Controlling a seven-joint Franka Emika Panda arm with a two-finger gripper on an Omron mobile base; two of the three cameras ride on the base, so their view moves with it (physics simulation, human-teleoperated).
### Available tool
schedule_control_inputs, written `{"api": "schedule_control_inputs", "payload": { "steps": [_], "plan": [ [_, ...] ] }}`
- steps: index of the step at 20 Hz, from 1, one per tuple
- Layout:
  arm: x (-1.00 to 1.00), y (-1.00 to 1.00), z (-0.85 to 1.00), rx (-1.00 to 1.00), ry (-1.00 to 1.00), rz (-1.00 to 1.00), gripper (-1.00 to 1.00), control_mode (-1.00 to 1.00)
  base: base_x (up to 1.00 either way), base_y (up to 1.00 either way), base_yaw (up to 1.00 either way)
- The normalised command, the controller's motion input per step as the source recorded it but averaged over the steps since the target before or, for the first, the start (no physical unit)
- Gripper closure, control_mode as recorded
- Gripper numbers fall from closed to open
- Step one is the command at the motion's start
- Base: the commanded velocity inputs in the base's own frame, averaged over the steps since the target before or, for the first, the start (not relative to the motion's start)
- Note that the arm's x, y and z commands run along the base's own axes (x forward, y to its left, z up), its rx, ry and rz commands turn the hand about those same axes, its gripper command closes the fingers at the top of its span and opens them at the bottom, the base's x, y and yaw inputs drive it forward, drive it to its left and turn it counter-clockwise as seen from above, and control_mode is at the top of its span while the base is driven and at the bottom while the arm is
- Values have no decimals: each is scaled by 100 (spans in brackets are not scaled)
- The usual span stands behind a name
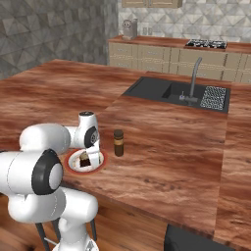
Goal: Take the cinnamon bottle from the cabinet and place it on the dining table, next to the plate with the cupcake. Then take the chocolate from the dining counter and place it on the cupcake plate.
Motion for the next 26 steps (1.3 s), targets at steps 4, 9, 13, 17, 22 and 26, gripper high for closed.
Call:
{"api": "schedule_control_inputs", "payload": {
  "steps": [4,9,13,17,22,26],
  "plan": [
    [-11,0,-6,0,0,0,100,-100,0,0,0],
    [8,0,-5,0,0,-6,100,-100,0,0,0],
    [27,0,0,0,0,-8,100,-100,0,0,0],
    [16,2,-3,0,0,-6,100,-100,0,0,0],
    [4,11,-9,0,0,-5,100,-100,0,0,0],
    [0,8,-7,0,0,-4,100,-100,0,0,0]
  ]
}}
